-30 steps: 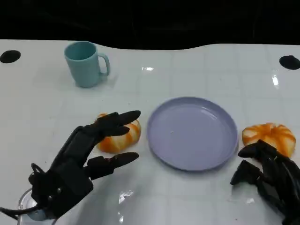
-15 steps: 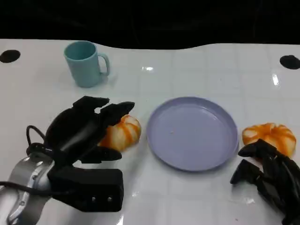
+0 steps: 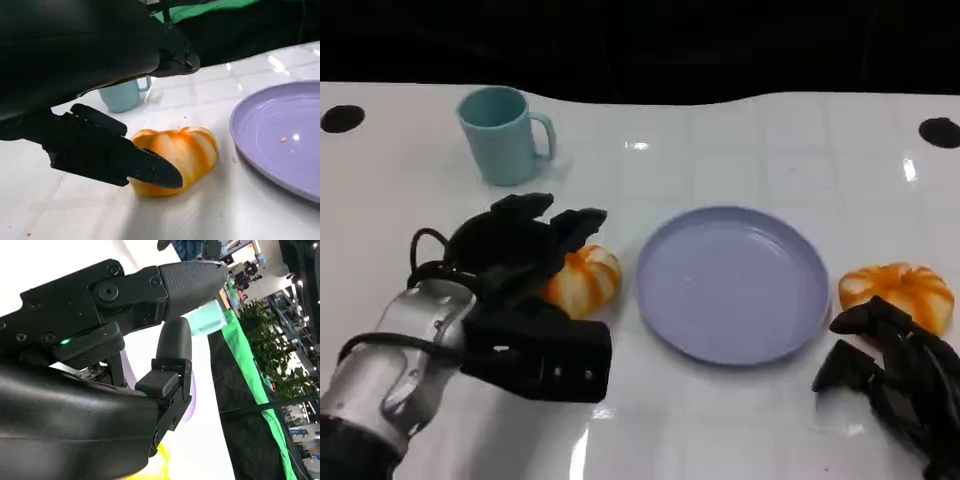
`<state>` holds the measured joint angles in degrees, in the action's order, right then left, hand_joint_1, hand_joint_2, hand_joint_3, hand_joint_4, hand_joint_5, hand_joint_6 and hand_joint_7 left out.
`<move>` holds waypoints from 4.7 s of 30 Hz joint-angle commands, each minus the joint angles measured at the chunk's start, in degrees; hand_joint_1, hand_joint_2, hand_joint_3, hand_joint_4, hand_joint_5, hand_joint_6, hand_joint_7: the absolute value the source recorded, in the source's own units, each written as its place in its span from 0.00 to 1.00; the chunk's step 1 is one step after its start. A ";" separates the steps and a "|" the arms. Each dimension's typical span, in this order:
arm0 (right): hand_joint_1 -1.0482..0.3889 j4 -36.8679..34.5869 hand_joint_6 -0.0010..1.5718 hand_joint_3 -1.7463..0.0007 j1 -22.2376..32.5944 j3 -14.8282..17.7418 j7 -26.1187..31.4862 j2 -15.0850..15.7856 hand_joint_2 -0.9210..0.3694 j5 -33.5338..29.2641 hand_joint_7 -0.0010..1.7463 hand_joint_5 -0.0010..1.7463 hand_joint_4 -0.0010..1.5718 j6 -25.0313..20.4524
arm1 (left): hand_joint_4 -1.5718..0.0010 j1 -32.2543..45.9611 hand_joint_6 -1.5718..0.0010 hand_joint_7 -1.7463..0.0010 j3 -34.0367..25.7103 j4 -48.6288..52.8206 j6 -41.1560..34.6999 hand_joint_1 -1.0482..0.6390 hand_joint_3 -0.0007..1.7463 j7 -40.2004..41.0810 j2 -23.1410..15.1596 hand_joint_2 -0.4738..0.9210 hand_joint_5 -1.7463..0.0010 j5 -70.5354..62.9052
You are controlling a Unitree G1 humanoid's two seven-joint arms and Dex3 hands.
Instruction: Grasp the bread from the table and place it into the plate.
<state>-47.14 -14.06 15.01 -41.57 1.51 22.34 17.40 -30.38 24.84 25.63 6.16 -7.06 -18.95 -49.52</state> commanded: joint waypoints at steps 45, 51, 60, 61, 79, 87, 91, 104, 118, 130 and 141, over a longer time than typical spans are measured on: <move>0.35 0.36 0.40 0.86 1.48 0.13 0.85 1.03 0.00 -0.55 0.69 0.91 0.41 -0.32 | 0.51 -18.00 0.68 0.00 7.33 45.71 5.70 0.47 0.24 30.06 11.51 1.00 0.00 7.24; 0.36 -0.20 0.38 0.85 1.22 0.30 0.31 1.04 0.00 -0.24 0.72 0.92 0.40 -0.12 | 0.49 -17.71 0.65 0.00 2.71 43.44 8.88 0.49 0.42 28.63 11.60 0.91 0.00 12.62; 0.36 -0.95 0.38 0.86 0.81 0.77 -0.25 0.80 0.00 0.30 0.72 0.92 0.40 -0.11 | 0.48 -18.29 0.64 0.00 0.51 37.67 8.12 0.48 0.55 26.35 13.16 0.81 0.00 15.33; 0.36 -0.87 0.38 0.86 0.82 0.70 0.02 0.75 0.00 0.15 0.73 0.92 0.40 -0.10 | 0.47 -18.84 0.63 0.00 0.86 36.05 7.89 0.49 0.54 26.26 13.92 0.79 0.00 15.00; 0.36 0.11 0.38 0.86 1.15 0.40 0.40 0.93 0.00 0.02 0.72 0.91 0.41 -1.23 | 0.39 -21.20 0.55 0.00 5.96 37.93 16.08 0.51 0.70 30.95 20.88 0.69 0.00 10.69; 0.36 0.46 0.37 0.85 1.47 0.07 0.63 0.84 0.00 -0.40 0.73 0.91 0.39 -0.39 | 0.36 -23.86 0.56 0.01 8.17 40.67 12.99 0.48 0.72 26.63 24.64 0.66 0.00 9.72; 0.36 0.14 0.36 0.85 1.42 0.06 -0.02 0.89 0.00 -0.24 0.72 0.91 0.39 -0.04 | 0.37 -24.69 0.54 0.06 8.64 41.54 11.24 0.49 0.70 24.94 25.27 0.65 0.00 9.64; 0.35 -0.40 0.37 0.85 1.22 0.39 -0.83 0.77 0.00 0.15 0.72 0.91 0.40 0.33 | 0.77 -26.06 0.68 0.84 9.75 41.27 8.62 0.33 0.21 15.18 23.96 0.99 0.46 8.83; 0.35 -0.40 0.38 0.86 1.09 0.47 0.01 0.53 0.00 0.15 0.72 0.92 0.40 0.01 | 0.95 -25.82 0.81 0.97 11.04 37.98 6.24 0.09 0.42 10.37 22.06 1.00 0.78 8.26; 0.36 0.11 0.38 0.86 1.58 0.63 -0.67 0.77 0.00 0.55 0.71 0.91 0.40 -0.36 | 0.87 -18.78 0.76 0.96 6.44 28.61 13.16 0.13 0.36 9.96 15.45 1.00 0.76 13.93; 0.36 0.02 0.39 0.86 1.24 0.39 -0.08 1.13 0.00 0.23 0.69 0.90 0.41 -0.63 | 0.81 -2.80 0.73 0.97 -9.09 17.04 24.36 0.20 0.28 -3.96 14.41 1.00 0.73 39.92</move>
<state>-46.43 -13.68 15.17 -42.45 1.81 23.08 16.94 -36.48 19.15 45.49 29.42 -7.37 -4.63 -15.48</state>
